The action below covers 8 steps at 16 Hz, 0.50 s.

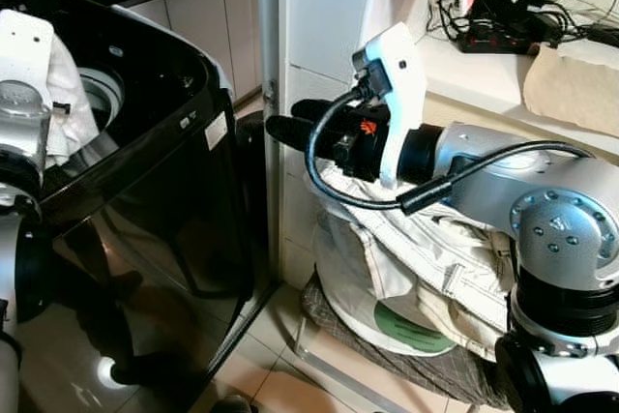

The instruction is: Clothes washing

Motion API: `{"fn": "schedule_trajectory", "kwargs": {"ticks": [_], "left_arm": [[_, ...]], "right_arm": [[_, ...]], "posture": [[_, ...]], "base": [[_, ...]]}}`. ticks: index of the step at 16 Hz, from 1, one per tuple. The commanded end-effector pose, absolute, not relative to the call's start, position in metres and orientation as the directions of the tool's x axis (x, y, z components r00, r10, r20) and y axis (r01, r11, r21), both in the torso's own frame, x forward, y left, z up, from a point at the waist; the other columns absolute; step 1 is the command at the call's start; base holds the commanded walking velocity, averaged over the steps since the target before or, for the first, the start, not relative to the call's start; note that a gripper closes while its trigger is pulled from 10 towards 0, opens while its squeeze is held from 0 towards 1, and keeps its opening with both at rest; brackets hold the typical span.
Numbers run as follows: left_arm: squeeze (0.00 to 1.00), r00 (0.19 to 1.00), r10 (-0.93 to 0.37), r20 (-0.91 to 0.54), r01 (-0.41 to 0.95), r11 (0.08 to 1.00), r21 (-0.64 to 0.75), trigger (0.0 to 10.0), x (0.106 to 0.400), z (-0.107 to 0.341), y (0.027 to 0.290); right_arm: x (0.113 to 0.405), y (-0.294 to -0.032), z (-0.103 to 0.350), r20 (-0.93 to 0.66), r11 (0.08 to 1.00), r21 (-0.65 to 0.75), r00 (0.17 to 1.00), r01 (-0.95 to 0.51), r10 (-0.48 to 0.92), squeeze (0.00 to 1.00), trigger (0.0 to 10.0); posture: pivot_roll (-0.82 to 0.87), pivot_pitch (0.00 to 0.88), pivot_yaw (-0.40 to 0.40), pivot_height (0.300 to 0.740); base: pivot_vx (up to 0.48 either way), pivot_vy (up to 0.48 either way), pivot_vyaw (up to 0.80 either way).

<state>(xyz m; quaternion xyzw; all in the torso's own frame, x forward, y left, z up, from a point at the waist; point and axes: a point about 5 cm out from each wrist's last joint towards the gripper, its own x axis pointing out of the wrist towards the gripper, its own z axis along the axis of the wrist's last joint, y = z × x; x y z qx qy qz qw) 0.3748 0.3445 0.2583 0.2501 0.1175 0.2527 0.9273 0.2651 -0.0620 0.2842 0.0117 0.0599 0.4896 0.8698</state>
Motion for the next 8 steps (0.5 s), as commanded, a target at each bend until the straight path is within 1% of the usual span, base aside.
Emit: {"fn": "schedule_trajectory", "kwargs": {"ticks": [1, 3, 4, 8], "left_arm": [[1.0, 0.85, 0.521, -0.083, -0.402, 0.741, 0.538, 10.0, 0.376, 0.2722, 0.3447], [1.0, 0.848, 0.525, -0.076, -0.396, 0.723, 0.566, 10.0, 0.3754, 0.2811, 0.3466], [1.0, 0.849, 0.522, -0.081, -0.396, 0.731, 0.556, 10.0, 0.3748, 0.282, 0.3477], [1.0, 0.846, 0.527, -0.083, -0.402, 0.733, 0.548, 10.0, 0.3712, 0.2815, 0.3541]], "right_arm": [[0.2655, -0.0622, 0.2848, -0.109, 0.514, 0.071, 0.506, -0.855, 0.856, 0.0, 10.0], [0.2662, -0.0621, 0.283, -0.129, 0.504, 0.076, 0.492, -0.86, 0.861, 0.0, 10.0], [0.2667, -0.0621, 0.2832, -0.129, 0.502, 0.077, 0.491, -0.861, 0.862, 0.0, 10.0], [0.2709, -0.0657, 0.2824, -0.14, 0.529, 0.081, 0.516, -0.845, 0.845, 0.0, 10.0]], "posture": [[-0.01, 0.0, -0.01, 0.74], [0.0, 0.0, -0.017, 0.74], [0.0, 0.0, -0.018, 0.74], [0.0, 0.0, -0.02, 0.74]], "base": [[0.0, 0.0, 0.0], [0.0, 0.0, 0.0], [0.0, 0.0, 0.0], [0.0, 0.0, 0.0]]}}
